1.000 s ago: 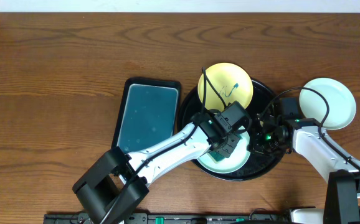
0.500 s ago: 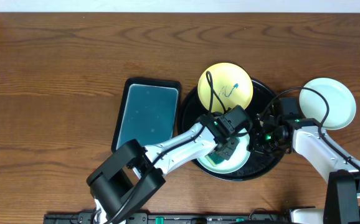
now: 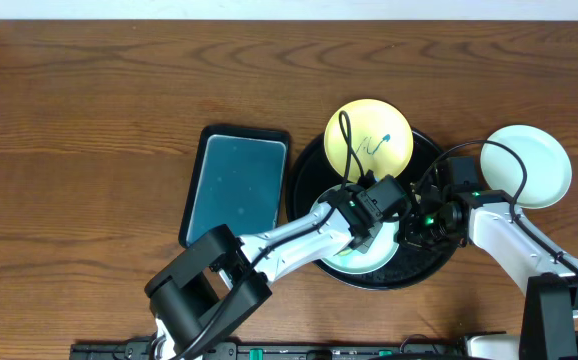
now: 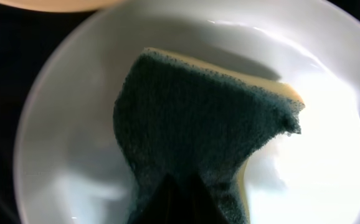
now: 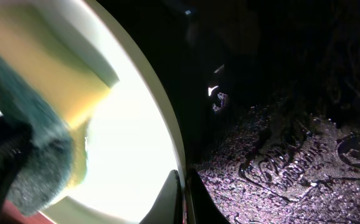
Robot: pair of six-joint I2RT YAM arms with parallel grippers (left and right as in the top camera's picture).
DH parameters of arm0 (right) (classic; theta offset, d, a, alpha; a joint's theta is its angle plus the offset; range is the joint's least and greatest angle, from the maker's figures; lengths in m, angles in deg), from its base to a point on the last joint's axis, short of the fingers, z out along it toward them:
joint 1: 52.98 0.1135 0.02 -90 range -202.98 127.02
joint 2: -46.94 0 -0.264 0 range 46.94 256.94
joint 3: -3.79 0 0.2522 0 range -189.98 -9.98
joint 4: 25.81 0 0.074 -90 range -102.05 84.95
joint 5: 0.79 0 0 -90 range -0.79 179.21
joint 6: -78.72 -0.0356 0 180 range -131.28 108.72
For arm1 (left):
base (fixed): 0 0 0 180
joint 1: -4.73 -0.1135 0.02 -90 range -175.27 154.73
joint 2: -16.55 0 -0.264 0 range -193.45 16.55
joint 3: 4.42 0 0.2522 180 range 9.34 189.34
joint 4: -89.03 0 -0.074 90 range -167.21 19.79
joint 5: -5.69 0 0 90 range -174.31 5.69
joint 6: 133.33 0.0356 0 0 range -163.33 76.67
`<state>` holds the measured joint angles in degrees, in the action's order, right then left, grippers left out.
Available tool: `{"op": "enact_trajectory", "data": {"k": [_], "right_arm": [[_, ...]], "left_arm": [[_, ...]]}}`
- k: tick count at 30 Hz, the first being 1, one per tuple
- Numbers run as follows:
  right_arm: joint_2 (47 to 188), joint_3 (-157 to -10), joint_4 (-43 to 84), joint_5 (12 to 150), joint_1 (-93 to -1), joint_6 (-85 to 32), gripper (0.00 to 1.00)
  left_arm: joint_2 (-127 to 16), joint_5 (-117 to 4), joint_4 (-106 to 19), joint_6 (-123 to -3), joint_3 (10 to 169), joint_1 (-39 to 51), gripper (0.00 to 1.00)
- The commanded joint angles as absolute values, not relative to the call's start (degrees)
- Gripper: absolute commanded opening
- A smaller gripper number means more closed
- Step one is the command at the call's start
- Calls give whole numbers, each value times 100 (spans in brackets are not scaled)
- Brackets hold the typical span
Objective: Clean dirty plates on tray and stack at the side
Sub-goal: 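Scrub the blue-stained plate with the sponge while the right gripper holds it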
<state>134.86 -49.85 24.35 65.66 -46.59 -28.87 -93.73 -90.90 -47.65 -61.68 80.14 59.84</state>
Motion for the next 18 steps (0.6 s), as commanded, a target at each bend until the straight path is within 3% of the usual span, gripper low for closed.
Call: {"op": "enact_trajectory", "data": {"k": [1,5,18], "right_arm": [[13512,-4950,2461,6797,-4650,-2926,1],[13512,-4950,2461,6799,-4650,-2926,1],[13512,-4950,2455,6799,-4650,-2926,1]], "left_arm": [[-9629,-9851,-4607,-6500,7973,5704,7],[-9629,-9595,-4321,-7029,7973,5687,7],[-9629,-6660,-4233,-7173,7973,5693,8]]}}
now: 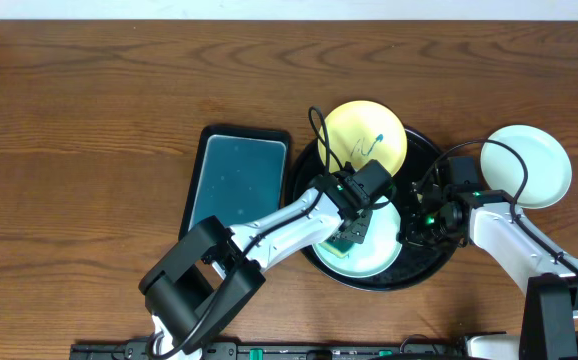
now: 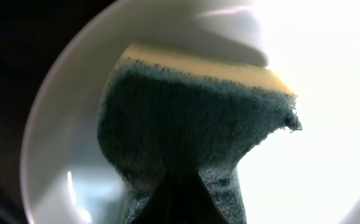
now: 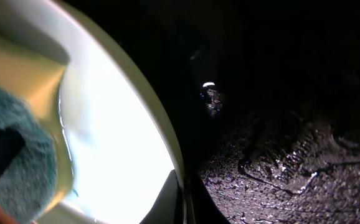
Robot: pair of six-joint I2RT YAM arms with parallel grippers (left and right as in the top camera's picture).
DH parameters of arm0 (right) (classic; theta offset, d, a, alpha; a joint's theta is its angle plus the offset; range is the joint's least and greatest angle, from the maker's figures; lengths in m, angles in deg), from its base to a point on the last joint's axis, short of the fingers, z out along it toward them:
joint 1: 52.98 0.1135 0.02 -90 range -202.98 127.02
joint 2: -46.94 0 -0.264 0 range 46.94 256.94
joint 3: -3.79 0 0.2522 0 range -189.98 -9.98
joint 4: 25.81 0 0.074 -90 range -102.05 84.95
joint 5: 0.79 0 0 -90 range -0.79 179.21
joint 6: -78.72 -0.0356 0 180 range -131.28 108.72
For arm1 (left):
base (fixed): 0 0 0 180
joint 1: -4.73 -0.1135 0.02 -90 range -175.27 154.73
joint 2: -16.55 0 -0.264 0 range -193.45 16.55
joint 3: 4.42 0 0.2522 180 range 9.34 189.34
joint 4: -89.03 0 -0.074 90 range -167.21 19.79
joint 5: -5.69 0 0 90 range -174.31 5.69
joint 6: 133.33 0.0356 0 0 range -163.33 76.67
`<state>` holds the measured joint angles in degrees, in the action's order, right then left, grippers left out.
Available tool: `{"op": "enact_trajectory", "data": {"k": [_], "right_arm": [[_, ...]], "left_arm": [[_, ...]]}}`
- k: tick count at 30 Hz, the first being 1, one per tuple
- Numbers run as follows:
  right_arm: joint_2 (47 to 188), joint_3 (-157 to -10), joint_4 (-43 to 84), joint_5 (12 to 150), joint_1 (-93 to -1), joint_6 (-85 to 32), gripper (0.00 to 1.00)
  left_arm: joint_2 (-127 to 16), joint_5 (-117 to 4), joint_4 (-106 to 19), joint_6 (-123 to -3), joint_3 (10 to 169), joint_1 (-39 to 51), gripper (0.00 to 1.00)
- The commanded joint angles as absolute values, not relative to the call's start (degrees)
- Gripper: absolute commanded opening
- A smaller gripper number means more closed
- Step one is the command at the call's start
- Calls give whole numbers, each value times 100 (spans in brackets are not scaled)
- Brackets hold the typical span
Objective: Clean dirty plates on tray and stack at the side
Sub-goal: 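Scrub the blue-stained plate with the sponge while the right gripper holds it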
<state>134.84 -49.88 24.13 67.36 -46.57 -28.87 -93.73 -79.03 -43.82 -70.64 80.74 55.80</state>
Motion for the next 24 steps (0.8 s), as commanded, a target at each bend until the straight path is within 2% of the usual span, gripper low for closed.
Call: {"op": "enact_trajectory", "data": {"k": [1,9,14,18,24], "right_arm": [[13512,-4950,2455,6799,-4650,-2924,1],[13512,-4950,2442,6802,-4650,-2924,1],[13512,-4950,2444,6802,-4650,-2926,1],[13512,-4950,2455,6802,-4650,-2924,1],[13512,-4950,2477,6802,-4650,-2924,1]], "left_arm": [[-9629,-6500,-4233,-7173,7973,5693,7],[-9629,-5302,-4358,-7171,7973,5693,8],[-9629,-5289,-4629,-7149,7973,5687,7],[-9629,-6061,-4939,-7151,7973,5687,8],[-9629,-7973,-5016,-7151,7973,5687,7]]}}
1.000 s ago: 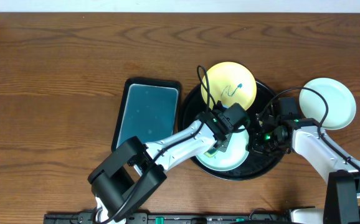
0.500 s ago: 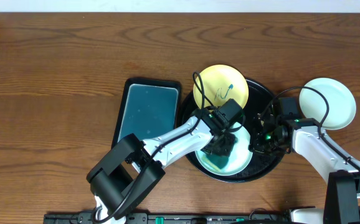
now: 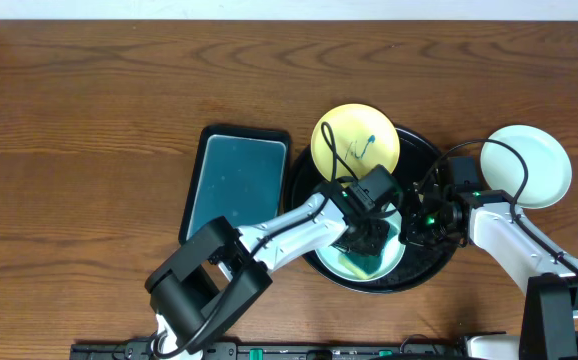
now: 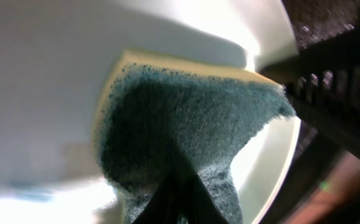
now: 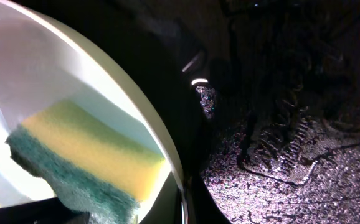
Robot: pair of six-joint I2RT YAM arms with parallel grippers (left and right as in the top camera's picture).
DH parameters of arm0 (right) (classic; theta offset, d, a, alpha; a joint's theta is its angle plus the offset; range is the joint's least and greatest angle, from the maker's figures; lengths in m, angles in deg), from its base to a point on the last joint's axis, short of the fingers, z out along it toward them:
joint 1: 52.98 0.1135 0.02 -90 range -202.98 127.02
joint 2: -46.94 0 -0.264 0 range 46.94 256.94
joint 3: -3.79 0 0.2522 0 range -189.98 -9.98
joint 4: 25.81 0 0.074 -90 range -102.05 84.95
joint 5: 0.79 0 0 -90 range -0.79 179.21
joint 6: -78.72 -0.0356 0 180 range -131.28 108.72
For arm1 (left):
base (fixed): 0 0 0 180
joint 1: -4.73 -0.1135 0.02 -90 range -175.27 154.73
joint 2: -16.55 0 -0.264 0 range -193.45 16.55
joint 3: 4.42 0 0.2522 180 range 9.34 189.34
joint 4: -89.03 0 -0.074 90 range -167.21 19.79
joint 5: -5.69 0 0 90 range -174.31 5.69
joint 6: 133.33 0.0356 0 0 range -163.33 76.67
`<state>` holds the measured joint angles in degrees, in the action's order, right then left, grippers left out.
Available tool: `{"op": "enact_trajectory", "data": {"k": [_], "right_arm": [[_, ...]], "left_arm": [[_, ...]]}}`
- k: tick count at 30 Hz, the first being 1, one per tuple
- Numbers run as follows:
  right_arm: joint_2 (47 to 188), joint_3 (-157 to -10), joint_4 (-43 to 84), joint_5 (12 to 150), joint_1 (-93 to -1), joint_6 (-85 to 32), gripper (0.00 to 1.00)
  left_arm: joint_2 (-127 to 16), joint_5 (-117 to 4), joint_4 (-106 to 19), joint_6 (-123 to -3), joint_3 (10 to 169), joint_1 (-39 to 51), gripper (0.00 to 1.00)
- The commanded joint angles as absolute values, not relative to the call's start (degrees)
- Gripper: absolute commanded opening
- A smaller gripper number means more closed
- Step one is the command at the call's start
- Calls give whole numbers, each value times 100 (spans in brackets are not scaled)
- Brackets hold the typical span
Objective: Clean dirty plates on tray and stack at the side
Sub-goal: 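Scrub the blue-stained plate with the sponge while the right gripper holds it, then rub the sponge in circles over the plate center with the left gripper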
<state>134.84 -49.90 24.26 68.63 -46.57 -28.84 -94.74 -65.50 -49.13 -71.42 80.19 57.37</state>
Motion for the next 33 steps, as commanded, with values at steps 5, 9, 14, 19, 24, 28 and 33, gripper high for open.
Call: {"op": "enact_trajectory", "data": {"k": [5,9,14,19,24,28,33], "right_arm": [[13512,-4950,2472,6802,-4650,-2924,1],[13512,-4950,2481,6802,-4650,-2924,1],[13512,-4950,2479,6802,-4650,-2924,1],[13512,-4950,2481,6802,-4650,-2924,1],[13512,-4950,2479,6804,-4650,-2924,1],[13512,-4950,2479,6821,-4650,-2924,2],[13512,-4950,2479,6819,-4650,-2924,1]], "left_arm": [[-9629,-9092,-5014,-7147,7973,5687,8],[-9629,-9503,-5012,-7149,7975,5685,7],[-9605,-9763,-4990,-7149,7975,5669,7],[-9542,-9770,-4937,-7149,7975,5549,8],[-9430,-9713,-4677,-7149,7975,5451,7],[-9293,-9379,-4308,-7151,7975,5451,7],[-9072,-8491,-3986,-7145,7975,5451,8]]}}
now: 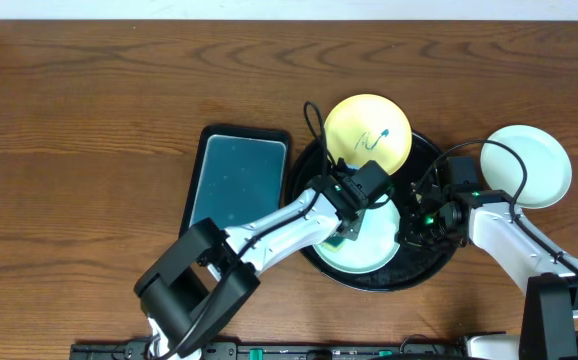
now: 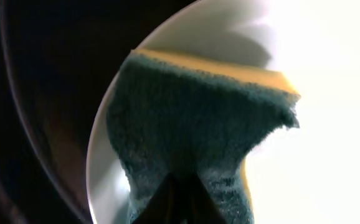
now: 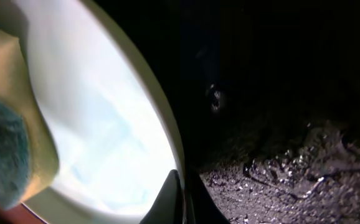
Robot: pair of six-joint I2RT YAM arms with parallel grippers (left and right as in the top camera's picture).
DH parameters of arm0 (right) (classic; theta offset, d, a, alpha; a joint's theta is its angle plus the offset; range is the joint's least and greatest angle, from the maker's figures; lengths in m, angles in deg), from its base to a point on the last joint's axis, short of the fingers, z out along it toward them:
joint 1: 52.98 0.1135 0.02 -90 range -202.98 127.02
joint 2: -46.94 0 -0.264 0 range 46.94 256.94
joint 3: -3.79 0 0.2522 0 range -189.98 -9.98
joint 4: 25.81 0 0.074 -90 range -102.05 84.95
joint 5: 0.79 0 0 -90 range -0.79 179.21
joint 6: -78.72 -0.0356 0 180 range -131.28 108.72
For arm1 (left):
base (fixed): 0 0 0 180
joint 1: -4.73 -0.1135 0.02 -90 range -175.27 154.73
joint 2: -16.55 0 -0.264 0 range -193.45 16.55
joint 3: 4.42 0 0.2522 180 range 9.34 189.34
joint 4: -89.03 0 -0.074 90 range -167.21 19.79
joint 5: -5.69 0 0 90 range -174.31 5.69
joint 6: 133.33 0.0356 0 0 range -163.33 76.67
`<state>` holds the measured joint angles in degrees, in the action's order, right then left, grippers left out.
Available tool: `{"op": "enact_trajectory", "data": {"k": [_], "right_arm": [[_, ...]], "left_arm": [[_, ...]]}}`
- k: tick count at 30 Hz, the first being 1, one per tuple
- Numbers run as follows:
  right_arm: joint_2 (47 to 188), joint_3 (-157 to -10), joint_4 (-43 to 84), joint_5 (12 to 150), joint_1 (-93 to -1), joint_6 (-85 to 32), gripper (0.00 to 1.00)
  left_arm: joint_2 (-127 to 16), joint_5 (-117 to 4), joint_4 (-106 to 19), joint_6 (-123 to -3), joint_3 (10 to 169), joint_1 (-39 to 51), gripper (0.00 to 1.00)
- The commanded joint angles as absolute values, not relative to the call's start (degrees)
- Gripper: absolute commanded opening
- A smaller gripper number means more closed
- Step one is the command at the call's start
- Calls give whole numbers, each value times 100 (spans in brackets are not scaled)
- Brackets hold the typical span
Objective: Clean dirty plates on tray and stack at the side
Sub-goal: 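Rub the sponge in circles over the plate center with the left gripper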
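A pale plate [image 1: 374,245] lies on the round black tray [image 1: 431,262]. My left gripper [image 1: 352,218] is shut on a green and yellow sponge [image 2: 198,118], which is pressed on the plate's [image 2: 329,112] left part near the rim. My right gripper [image 3: 183,194] is shut on the right rim of that plate [image 3: 111,124], one finger inside and one outside. A yellow plate [image 1: 369,130] with blue marks leans on the tray's far edge. A clean white plate [image 1: 529,165] sits on the table to the right of the tray.
A rectangular dark tray with a teal bottom [image 1: 237,185] lies left of the round tray. Both arms cross over the round tray's near half. The brown wooden table [image 1: 89,110] stretches to the left and the far side.
My left gripper with the sponge has moved from the near right part of the pale plate to its left part. The yellow plate sits slightly further right. My right gripper still grips the rim.
The sponge was first on the middle of the pale plate, then on its left part, then on its near right part beside my right gripper, and is now back at the left. My right gripper held the plate's rim at every moment.
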<state>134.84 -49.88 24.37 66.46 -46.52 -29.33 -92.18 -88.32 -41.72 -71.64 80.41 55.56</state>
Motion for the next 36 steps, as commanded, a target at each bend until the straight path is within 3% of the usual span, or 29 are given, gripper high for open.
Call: {"op": "enact_trajectory", "data": {"k": [1,13,26,32,36], "right_arm": [[13512,-4950,2479,6819,-4650,-2924,1],[13512,-4950,2481,6819,-4650,-2924,1],[13512,-4950,2479,6819,-4650,-2926,1],[13512,-4950,2481,6819,-4650,-2924,1],[13512,-4950,2481,6819,-4650,-2926,1]], "left_arm": [[-9006,-8345,-3973,-7142,7975,5451,8],[-7891,-7940,-4367,-6869,7980,5451,7],[-8031,-8091,-4247,-6871,7971,5451,8],[-8230,-8087,-4120,-6874,7966,5453,27],[-8324,-8087,-4120,-6915,7966,5457,28]]}}
